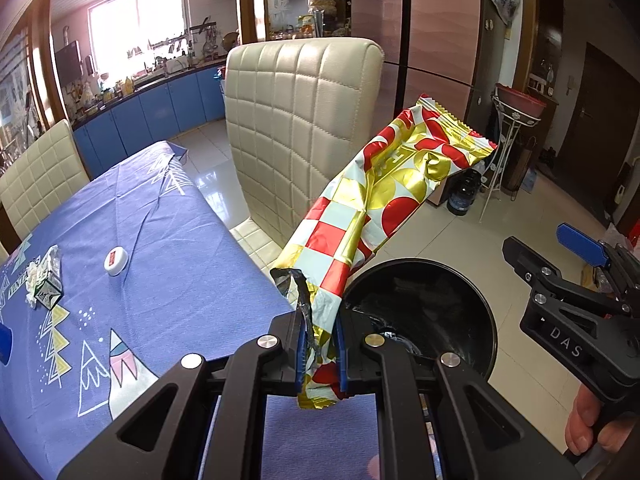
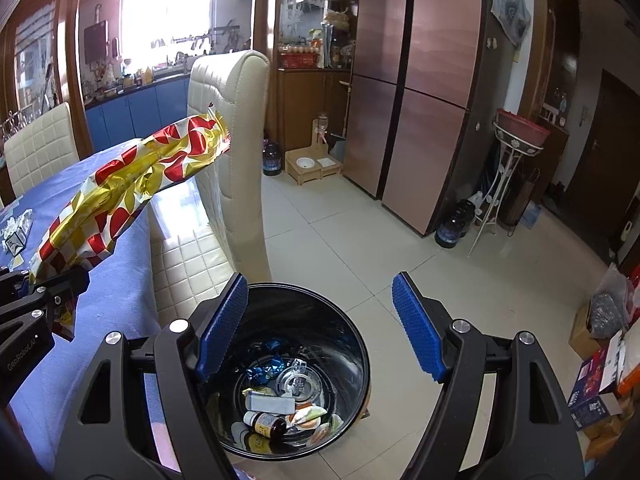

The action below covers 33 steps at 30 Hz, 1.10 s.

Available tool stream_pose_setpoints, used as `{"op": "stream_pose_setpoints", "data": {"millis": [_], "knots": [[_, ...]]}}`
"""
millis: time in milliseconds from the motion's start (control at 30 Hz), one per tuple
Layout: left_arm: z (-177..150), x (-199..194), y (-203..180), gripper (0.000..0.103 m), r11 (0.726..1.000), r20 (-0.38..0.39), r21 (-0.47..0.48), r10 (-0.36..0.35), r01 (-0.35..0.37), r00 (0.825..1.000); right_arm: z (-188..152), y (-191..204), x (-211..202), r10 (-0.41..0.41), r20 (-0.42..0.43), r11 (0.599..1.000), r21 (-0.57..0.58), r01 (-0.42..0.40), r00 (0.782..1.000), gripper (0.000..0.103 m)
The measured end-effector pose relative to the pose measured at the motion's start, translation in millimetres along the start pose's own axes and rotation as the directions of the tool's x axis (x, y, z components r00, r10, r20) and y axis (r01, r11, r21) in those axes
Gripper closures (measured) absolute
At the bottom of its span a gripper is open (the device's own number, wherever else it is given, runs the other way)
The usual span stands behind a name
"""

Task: Collect trash
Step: 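Open the left gripper over the bin to drop the checkered wrapper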

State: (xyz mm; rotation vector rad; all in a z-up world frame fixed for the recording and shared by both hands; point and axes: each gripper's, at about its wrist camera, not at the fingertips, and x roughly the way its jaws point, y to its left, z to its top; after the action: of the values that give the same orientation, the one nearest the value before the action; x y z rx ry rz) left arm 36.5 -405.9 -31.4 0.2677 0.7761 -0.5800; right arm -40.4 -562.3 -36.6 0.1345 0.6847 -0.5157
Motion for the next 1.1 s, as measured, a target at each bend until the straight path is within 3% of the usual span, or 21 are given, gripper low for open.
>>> {"op": "stream_pose_setpoints", "data": {"millis": [300, 367, 700, 1100], "knots": [[6, 8, -29, 0.092, 0.999, -0.002, 0.03, -0.035, 0.035, 0.999, -7, -37, 1, -0.061, -0.004, 0.997, 0.05, 0.061, 0.998, 0.017], [7, 10, -36, 0.092, 0.998, -0.004, 0.037, -0.044, 0.044, 0.999, -8, -44, -1, -0.075, 0.002, 0.995, 0.07, 0.075, 0.997, 0.004], [10, 19, -59, 0.089, 0.997, -0.016, 0.054, -0.055, 0.055, 0.998, -12, -75, 2, -0.122, -0.006, 0.984, 0.127, 0.122, 0.992, 0.003], [13, 31, -76, 0.089, 0.995, -0.043, 0.069, -0.064, 0.067, 0.997, -17, -102, 7, -0.114, -0.033, 0.974, 0.194, 0.118, 0.993, 0.003]]}}
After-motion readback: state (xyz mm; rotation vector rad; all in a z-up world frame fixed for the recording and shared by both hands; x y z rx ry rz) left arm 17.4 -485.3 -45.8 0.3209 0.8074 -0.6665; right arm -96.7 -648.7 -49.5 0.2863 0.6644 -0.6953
